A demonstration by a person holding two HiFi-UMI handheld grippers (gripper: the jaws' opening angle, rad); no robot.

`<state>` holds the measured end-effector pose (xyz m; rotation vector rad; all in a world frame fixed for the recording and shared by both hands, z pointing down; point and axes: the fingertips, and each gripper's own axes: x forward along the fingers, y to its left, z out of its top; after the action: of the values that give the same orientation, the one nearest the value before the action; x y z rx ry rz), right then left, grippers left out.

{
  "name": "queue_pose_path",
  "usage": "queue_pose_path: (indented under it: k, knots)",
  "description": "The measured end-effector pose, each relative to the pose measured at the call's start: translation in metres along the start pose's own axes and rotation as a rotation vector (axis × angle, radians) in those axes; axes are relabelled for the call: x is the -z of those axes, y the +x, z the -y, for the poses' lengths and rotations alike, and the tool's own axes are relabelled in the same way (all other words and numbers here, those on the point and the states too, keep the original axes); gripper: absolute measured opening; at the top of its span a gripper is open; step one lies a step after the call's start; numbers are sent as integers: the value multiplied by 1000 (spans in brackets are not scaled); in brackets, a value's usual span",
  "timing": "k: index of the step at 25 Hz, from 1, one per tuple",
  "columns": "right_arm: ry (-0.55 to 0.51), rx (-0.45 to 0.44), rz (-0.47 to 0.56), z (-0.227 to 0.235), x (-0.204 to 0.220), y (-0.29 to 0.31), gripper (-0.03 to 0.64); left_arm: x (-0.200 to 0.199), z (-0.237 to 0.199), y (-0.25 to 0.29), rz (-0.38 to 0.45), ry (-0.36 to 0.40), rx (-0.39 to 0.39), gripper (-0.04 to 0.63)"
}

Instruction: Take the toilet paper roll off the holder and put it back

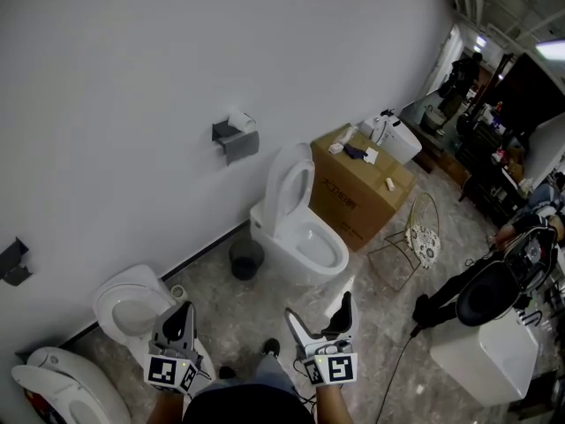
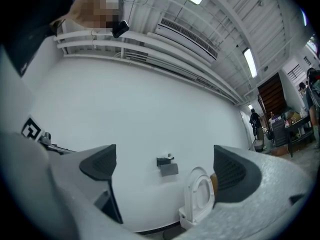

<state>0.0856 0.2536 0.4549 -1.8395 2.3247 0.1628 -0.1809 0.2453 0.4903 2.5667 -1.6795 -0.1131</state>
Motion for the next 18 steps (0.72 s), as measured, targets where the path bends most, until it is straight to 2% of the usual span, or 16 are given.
queue_pose_path:
  k: [5, 10, 18]
  knots:
    - [10, 1, 5, 3, 9, 11, 581, 5, -7, 10, 0, 2, -2, 3]
    - [25, -15, 21, 12, 17, 32, 581, 13, -18, 24, -4, -4, -36, 3]
    - [35, -70, 31, 43, 21, 96, 581, 7, -25, 79, 7, 6, -93, 3]
